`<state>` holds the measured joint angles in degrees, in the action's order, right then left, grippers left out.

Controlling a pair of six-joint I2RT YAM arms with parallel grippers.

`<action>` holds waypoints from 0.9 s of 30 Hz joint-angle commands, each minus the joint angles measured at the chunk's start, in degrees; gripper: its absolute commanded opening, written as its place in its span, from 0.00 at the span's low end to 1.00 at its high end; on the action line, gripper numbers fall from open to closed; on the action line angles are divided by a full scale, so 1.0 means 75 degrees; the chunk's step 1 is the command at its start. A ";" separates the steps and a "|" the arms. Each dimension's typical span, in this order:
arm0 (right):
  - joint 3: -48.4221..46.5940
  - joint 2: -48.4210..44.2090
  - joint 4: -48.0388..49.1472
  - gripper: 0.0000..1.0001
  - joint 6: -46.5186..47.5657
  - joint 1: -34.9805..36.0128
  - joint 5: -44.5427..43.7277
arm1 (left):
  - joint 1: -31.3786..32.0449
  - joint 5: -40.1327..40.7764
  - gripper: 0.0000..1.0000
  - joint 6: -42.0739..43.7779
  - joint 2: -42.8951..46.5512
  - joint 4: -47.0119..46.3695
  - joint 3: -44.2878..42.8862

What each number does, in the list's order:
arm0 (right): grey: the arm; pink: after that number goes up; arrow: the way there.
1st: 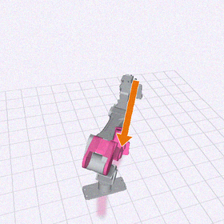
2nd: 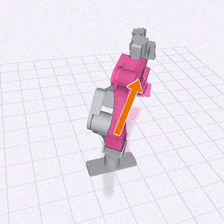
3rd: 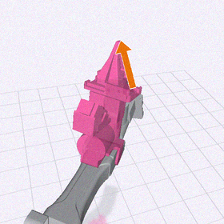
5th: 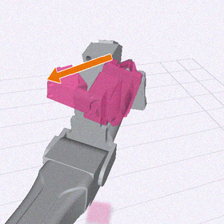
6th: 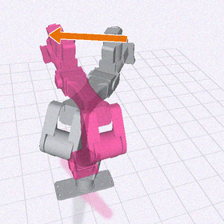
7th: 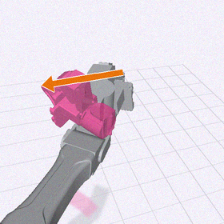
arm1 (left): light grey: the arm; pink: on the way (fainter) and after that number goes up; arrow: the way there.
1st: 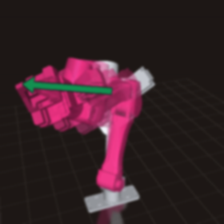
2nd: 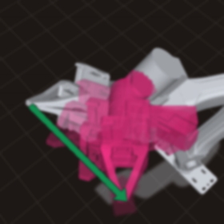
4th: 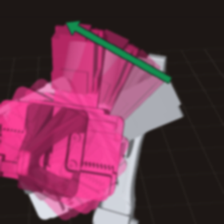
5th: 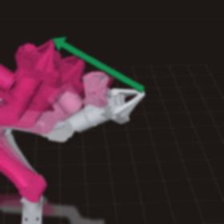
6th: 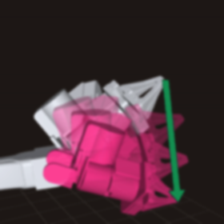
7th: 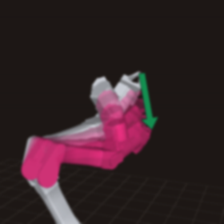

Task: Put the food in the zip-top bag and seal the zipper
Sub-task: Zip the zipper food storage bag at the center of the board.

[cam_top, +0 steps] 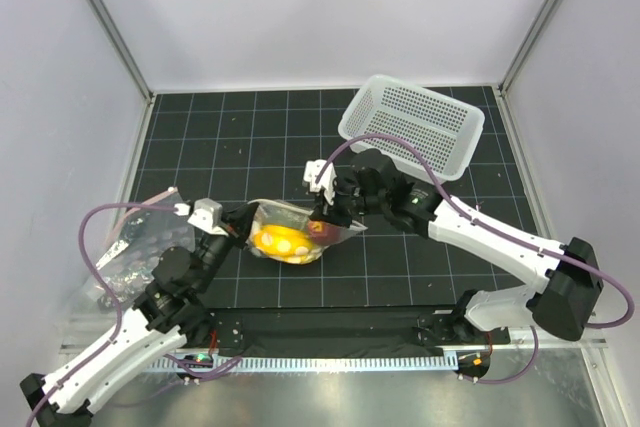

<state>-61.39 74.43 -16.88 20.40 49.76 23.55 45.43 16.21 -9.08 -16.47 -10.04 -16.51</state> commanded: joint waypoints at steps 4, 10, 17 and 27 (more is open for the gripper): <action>-0.0463 0.0375 -0.1696 0.01 -0.0189 0.0045 -0.1135 | -0.0116 0.3427 0.00 -0.0008 0.1046 0.0085 0.0009; -0.0815 0.0751 -0.2680 0.01 -0.0458 0.0104 -0.1464 | -0.0022 0.3909 0.00 0.0191 0.1645 -0.0008 0.0233; -0.0768 0.0623 -0.3548 0.01 -0.0529 0.0116 -0.2355 | 0.0025 0.4062 0.00 0.0285 0.1540 0.0003 0.0198; -0.0253 -0.0583 -0.3725 0.01 -0.1091 0.0104 -0.3551 | 0.0083 0.3945 0.00 0.0297 0.1587 0.0003 0.0186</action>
<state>-64.84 73.84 -34.11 14.13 51.31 5.34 47.11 36.42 -8.99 -5.56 -4.21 -13.47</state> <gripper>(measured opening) 0.132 0.009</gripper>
